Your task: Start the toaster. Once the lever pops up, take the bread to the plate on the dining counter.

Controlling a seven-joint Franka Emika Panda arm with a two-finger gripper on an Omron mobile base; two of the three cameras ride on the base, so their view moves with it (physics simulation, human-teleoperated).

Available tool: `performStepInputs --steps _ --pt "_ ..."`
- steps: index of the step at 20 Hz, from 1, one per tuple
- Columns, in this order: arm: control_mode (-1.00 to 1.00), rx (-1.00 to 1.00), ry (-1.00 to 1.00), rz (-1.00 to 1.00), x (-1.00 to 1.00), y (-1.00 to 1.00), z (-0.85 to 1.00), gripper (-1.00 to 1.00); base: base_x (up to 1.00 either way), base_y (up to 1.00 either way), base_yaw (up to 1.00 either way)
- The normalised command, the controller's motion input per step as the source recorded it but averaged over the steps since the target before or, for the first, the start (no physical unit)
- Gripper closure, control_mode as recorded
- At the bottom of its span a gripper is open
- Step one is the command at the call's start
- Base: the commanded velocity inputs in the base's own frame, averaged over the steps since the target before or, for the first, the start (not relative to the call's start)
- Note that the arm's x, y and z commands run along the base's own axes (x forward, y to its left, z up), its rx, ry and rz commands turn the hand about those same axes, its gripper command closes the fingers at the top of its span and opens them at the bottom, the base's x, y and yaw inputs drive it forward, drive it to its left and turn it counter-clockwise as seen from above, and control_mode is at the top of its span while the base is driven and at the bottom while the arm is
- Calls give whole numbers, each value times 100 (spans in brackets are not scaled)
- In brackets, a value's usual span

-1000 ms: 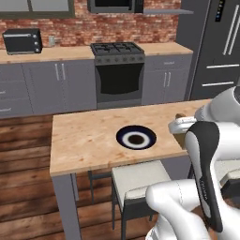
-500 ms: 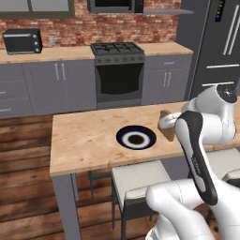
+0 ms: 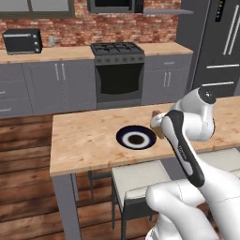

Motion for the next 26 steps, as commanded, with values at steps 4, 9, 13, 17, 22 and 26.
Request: performStepInputs --steps 4,9,13,17,22,26 --pt "-100 0 6 0 49 13 -39 100 0 0 0" --pt "-100 0 3 0 45 13 -40 100 0 0 0" --pt "-100 0 0 0 43 6 -32 100 0 0 0" --pt "-100 0 1 0 41 3 -29 100 0 0 0" --pt "-100 0 4 0 37 0 -25 100 0 0 0" --pt "-100 0 10 0 35 0 -23 100 0 0 0"
